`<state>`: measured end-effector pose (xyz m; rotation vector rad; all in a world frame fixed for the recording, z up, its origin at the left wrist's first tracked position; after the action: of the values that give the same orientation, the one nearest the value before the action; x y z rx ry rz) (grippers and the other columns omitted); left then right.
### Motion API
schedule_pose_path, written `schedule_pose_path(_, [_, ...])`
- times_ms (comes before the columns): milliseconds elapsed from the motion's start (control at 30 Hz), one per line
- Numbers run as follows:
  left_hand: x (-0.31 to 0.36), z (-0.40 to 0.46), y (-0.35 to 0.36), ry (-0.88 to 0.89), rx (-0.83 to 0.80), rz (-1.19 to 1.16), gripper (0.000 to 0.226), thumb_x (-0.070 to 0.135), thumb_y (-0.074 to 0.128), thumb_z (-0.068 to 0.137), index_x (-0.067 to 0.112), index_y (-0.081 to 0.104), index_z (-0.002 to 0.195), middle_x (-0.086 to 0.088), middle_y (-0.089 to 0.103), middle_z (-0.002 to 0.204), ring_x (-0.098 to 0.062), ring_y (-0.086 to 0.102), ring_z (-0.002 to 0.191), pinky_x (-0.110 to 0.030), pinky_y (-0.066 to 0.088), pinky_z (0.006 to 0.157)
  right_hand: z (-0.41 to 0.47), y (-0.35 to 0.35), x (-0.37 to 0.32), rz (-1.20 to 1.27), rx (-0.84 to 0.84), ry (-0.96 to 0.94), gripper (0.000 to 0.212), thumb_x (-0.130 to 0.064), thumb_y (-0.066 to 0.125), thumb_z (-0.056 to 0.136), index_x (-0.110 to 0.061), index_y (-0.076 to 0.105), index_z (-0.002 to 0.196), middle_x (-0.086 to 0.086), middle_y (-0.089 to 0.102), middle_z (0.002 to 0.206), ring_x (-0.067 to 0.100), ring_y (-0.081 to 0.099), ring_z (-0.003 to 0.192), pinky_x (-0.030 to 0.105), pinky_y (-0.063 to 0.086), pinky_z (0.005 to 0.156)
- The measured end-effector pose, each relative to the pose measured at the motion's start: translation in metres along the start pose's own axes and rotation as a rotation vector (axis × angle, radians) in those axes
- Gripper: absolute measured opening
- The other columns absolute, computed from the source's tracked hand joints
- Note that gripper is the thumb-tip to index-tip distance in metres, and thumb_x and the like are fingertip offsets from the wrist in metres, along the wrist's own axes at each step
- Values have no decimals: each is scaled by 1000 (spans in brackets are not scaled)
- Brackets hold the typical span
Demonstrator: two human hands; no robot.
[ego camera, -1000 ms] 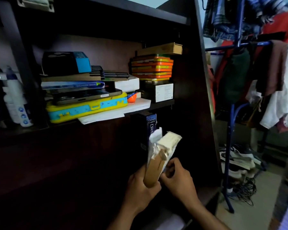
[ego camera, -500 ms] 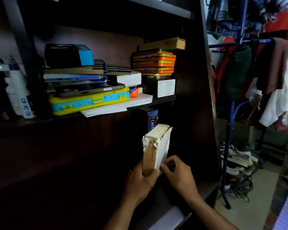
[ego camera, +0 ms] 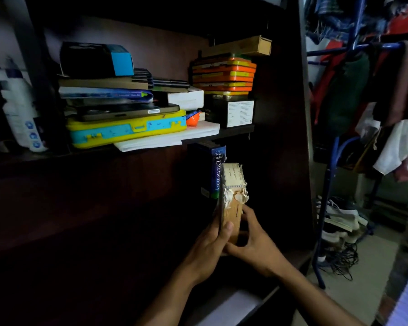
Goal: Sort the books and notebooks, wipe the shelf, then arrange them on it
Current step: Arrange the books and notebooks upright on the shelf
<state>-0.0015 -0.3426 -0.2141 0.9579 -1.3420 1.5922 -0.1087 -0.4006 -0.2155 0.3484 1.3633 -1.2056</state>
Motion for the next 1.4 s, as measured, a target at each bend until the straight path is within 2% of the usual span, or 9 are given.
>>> schedule_pose_path(200, [-12,4,-7,7,63,-81,79,86,40,80,55,29,152,31,23,158,10,32,141,-31,31,120,11,-7,-16,-192,216,-20,77,-61,71,73,-42,35,139,-12,65,114,9,66,97,34,56,77])
schedule_pose_path(333, [-27,18,-22,-94,232,-249,66,63,56,94,49,31,153,18,33,156,4,46,129,-41,41,116,15,-32,1,-59,412,89,58,-26,75,85,-25,48,136,-8,66,101,14,67,96,24,48,78])
schedule_pose_path(433, [-30,55,-44,-146,361,95,70,31,66,97,41,27,155,3,33,159,-19,52,132,-48,48,108,13,-39,13,101,498,123,58,-17,72,90,-23,47,143,-9,63,103,9,62,95,21,45,82])
schedule_pose_path(600, [16,113,-60,71,632,570,98,28,73,89,40,6,161,-9,11,167,-35,19,152,-49,28,121,13,-41,14,137,510,135,62,-16,69,93,-24,40,148,-1,67,117,9,64,96,22,47,85])
schedule_pose_path(733, [-42,142,-90,-3,730,417,109,38,81,83,24,7,163,-12,16,168,-35,19,153,-49,24,123,19,-35,18,70,449,162,59,-17,71,89,-31,41,138,-11,67,95,4,64,81,25,50,79])
schedule_pose_path(833, [-70,161,-95,-15,648,245,90,25,76,89,11,22,160,-17,24,165,-33,24,152,-45,22,124,26,-35,26,39,440,159,61,-18,71,88,-37,36,135,-8,68,103,12,69,89,30,56,80])
schedule_pose_path(1033, [-65,145,-91,30,641,47,81,9,58,95,31,18,162,0,27,166,-22,29,150,-46,25,124,28,-33,31,74,426,146,49,-19,65,95,-45,37,126,-14,66,104,-1,64,86,21,52,72])
schedule_pose_path(1233, [-61,139,-94,-26,707,-113,82,20,48,81,19,25,160,-7,33,163,-25,35,148,-43,27,123,55,-30,23,114,463,101,45,-23,62,98,-43,35,128,-16,58,106,7,61,93,19,48,73])
schedule_pose_path(1400, [-58,141,-98,-37,712,-36,71,20,52,96,19,22,161,-8,31,164,-27,33,149,-43,26,122,113,-7,29,30,472,197,50,-32,63,95,-41,30,131,6,62,123,32,66,106,52,60,83])
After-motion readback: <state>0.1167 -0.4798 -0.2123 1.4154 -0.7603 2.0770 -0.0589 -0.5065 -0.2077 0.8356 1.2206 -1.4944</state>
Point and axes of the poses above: each hand's wrist, its own z-axis towards the middle knuckle, its own y-axis out of the palm, x = y × z, the point moved 9 cm from there along z, towards the middle knuckle
